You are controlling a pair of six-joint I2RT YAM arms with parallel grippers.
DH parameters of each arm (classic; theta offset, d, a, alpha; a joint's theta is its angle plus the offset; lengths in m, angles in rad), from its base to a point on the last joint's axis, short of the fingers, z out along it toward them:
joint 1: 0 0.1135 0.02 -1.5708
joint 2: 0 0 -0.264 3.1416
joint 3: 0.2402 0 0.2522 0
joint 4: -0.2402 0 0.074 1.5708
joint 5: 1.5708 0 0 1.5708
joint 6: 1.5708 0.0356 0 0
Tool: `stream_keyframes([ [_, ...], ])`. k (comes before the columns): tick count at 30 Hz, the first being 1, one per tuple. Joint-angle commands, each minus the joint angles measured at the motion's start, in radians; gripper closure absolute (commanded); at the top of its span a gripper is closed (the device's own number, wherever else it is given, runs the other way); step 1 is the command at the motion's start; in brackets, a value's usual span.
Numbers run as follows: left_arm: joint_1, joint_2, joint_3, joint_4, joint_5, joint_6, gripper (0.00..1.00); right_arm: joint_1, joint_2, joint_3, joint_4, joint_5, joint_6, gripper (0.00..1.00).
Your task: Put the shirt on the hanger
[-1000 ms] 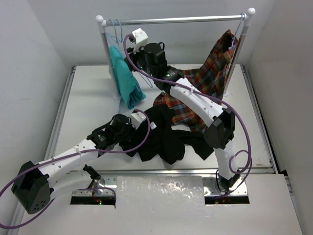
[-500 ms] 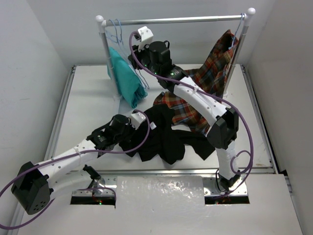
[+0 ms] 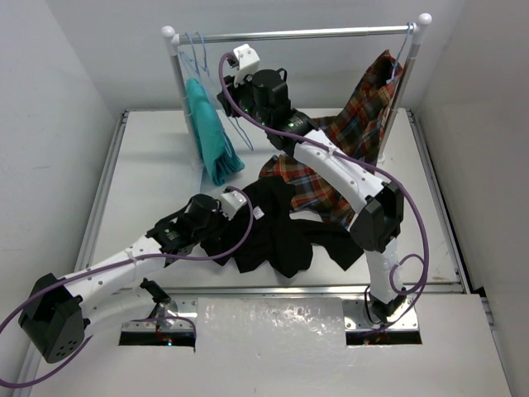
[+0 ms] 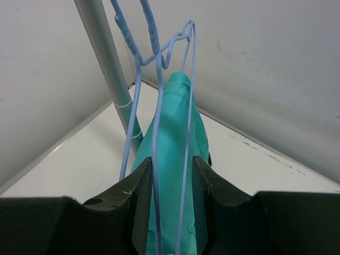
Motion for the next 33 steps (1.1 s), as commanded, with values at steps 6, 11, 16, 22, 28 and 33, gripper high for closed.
stream_keyframes([
  [6,0.008,-0.019,-0.002,0.053,0.0,-0.001,0.98,-0.002,0.056,0.072,0.026,0.052,0.007,0.72],
  [11,0.008,-0.025,-0.001,0.05,-0.007,-0.003,0.99,0.0,0.061,0.065,0.034,0.086,-0.004,0.95],
  [16,0.008,-0.022,0.001,0.05,-0.008,-0.001,0.99,-0.002,0.008,0.046,0.066,0.088,-0.048,1.0],
  [22,0.008,-0.016,0.005,0.05,-0.003,-0.006,0.99,-0.002,-0.054,0.036,0.107,0.078,-0.059,1.0],
  [28,0.008,-0.014,0.012,0.048,-0.004,-0.01,0.98,-0.014,-0.098,0.001,0.134,0.059,-0.042,1.0],
  [33,0.008,-0.018,0.012,0.05,-0.008,-0.01,0.99,-0.045,-0.178,-0.139,0.172,0.055,-0.01,1.0],
])
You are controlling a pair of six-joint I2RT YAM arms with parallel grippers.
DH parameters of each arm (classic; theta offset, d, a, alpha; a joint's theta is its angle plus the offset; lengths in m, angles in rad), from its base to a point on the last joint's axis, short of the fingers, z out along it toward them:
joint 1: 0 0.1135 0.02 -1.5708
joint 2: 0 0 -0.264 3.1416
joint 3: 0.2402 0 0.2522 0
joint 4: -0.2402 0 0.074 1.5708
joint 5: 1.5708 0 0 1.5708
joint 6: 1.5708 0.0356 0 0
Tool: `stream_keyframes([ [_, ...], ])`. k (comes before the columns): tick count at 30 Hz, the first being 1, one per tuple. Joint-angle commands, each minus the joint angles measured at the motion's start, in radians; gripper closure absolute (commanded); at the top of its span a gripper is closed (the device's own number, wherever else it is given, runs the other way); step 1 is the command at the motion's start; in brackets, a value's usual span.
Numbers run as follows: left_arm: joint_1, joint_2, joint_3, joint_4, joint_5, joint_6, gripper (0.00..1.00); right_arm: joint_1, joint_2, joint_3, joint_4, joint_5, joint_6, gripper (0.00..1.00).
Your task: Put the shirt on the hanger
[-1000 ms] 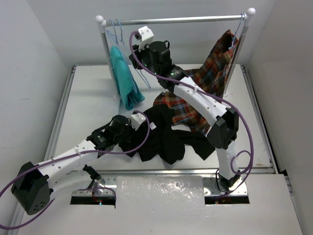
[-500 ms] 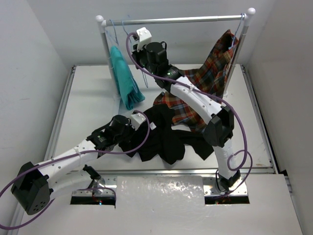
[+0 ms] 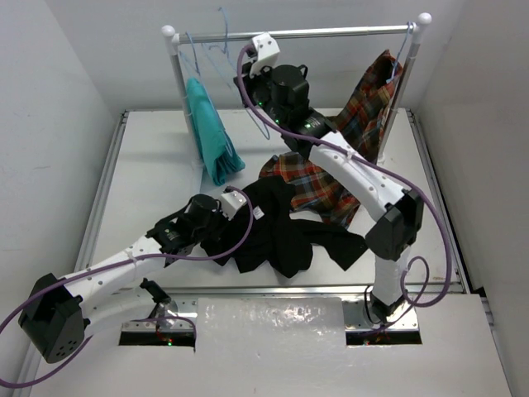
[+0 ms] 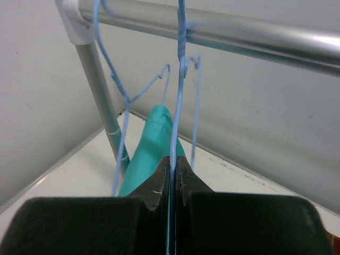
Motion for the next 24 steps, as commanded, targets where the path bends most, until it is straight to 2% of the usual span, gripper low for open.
stream_keyframes([
  [1,0.008,-0.016,0.012,0.05,-0.009,-0.01,0.99,-0.032,-0.1,-0.096,0.095,0.0,0.03,1.0],
  [24,0.006,0.023,0.063,0.044,0.014,-0.022,0.98,-0.035,-0.488,-0.563,0.123,-0.013,-0.028,1.0],
])
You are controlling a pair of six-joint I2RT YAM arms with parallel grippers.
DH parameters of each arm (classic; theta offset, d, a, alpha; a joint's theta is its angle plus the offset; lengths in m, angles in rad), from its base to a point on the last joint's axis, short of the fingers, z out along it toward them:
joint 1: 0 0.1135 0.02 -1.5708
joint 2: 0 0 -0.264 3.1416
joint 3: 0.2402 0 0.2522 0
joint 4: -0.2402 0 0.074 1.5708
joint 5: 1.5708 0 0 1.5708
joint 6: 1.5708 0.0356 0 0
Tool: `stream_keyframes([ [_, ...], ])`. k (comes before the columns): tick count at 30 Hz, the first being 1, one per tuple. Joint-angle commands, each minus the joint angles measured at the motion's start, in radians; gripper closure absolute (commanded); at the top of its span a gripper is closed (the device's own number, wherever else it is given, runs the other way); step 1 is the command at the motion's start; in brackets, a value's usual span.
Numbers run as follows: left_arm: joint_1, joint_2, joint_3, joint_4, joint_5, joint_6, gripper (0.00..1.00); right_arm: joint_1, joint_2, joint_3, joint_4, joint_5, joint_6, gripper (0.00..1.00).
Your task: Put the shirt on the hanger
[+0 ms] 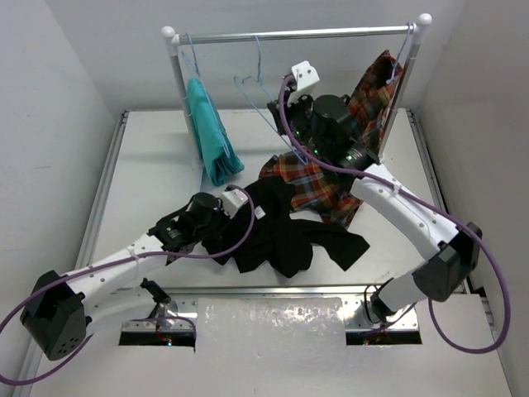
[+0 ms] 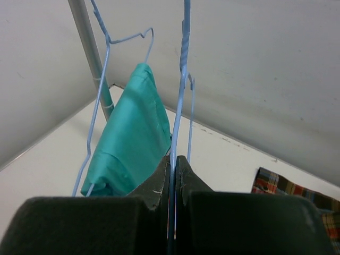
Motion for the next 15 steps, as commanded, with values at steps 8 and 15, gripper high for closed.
stream_keyframes([
  [8,0.006,0.041,0.115,0.006,0.04,-0.034,0.98,0.001,-0.284,-0.153,-0.076,0.001,-0.05,1.0],
  [15,0.006,0.076,0.196,-0.092,0.026,-0.079,0.97,0.001,-0.543,-0.346,-0.364,-0.072,-0.027,1.0],
])
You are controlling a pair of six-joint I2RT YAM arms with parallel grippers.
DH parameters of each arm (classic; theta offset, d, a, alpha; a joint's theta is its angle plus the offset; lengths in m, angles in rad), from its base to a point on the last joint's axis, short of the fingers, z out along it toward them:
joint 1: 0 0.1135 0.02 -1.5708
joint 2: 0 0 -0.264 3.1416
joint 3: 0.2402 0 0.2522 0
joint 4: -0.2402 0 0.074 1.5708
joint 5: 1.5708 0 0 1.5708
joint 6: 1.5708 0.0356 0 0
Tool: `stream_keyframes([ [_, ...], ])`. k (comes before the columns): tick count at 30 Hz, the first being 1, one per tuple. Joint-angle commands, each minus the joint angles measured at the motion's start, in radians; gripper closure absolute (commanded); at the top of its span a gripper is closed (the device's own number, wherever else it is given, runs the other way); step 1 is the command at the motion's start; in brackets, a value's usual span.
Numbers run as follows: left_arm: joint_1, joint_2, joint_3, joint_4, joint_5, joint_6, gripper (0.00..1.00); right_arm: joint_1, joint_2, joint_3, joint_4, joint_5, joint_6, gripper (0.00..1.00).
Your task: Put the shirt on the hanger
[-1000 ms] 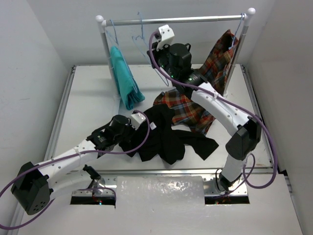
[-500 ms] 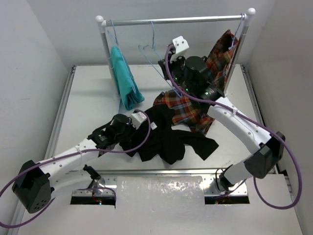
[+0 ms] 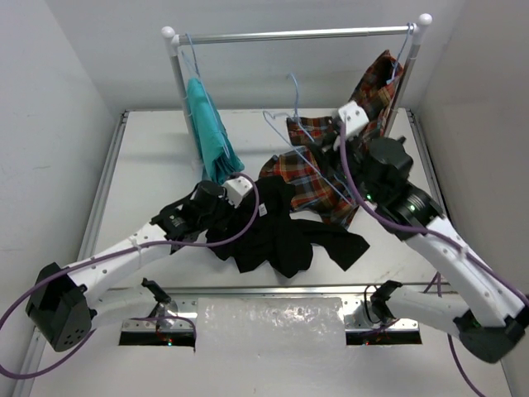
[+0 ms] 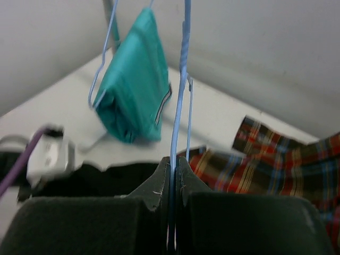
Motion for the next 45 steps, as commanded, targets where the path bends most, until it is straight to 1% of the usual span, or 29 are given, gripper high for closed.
stream_keyframes([
  [1,0.006,0.022,0.072,-0.038,-0.005,-0.056,0.97,0.002,-0.121,-0.082,-0.16,-0.08,0.022,1.0],
  [2,0.006,0.031,0.093,-0.047,-0.016,-0.064,0.97,0.002,-0.144,-0.11,-0.186,-0.103,0.031,1.0],
  [3,0.006,0.042,0.105,-0.064,-0.023,-0.079,0.97,0.003,-0.181,-0.119,-0.234,-0.163,0.036,1.0],
  [5,0.006,0.082,0.154,-0.084,-0.049,-0.093,0.99,0.003,-0.206,-0.142,-0.291,-0.229,0.048,1.0],
  [6,0.006,0.094,0.173,-0.09,-0.06,-0.104,0.99,0.003,-0.216,-0.142,-0.307,-0.264,0.051,1.0],
  [7,0.005,0.124,0.208,-0.096,-0.071,-0.109,0.99,0.003,-0.232,-0.142,-0.321,-0.334,0.062,1.0],
  [10,0.005,0.169,0.266,-0.116,-0.105,-0.118,0.99,0.003,-0.246,-0.11,-0.397,-0.412,0.065,1.0],
  [14,0.005,0.185,0.28,-0.115,-0.126,-0.129,0.99,0.003,-0.273,-0.081,-0.486,-0.435,0.057,1.0],
  [18,0.005,0.192,0.28,-0.113,-0.109,-0.136,0.99,0.003,-0.281,-0.093,-0.509,-0.473,0.056,1.0],
  [26,0.006,0.22,0.279,-0.09,-0.155,-0.083,0.99,0.003,-0.306,0.002,-0.565,-0.424,0.047,1.0],
  [32,0.005,0.246,0.32,-0.078,-0.134,-0.078,0.99,0.003,-0.335,-0.047,-0.585,-0.436,0.084,1.0],
  [34,0.005,0.249,0.346,-0.086,-0.116,-0.076,0.99,0.003,-0.345,-0.073,-0.554,-0.423,0.09,1.0],
  [35,0.005,0.248,0.352,-0.099,-0.082,-0.075,0.99,0.003,-0.359,-0.116,-0.495,-0.417,0.094,1.0],
  [38,0.005,0.243,0.371,-0.128,-0.01,-0.083,0.99,0.003,-0.364,-0.203,-0.402,-0.412,0.11,1.0],
  [40,0.005,0.231,0.372,-0.141,0.033,-0.095,0.99,0.003,-0.365,-0.257,-0.301,-0.412,0.119,1.0],
  [41,0.005,0.223,0.372,-0.15,0.044,-0.104,0.99,0.003,-0.367,-0.31,-0.23,-0.418,0.12,1.0],
  [45,0.005,0.206,0.375,-0.165,0.076,-0.119,0.99,0.005,-0.359,-0.409,-0.085,-0.439,0.148,1.0],
])
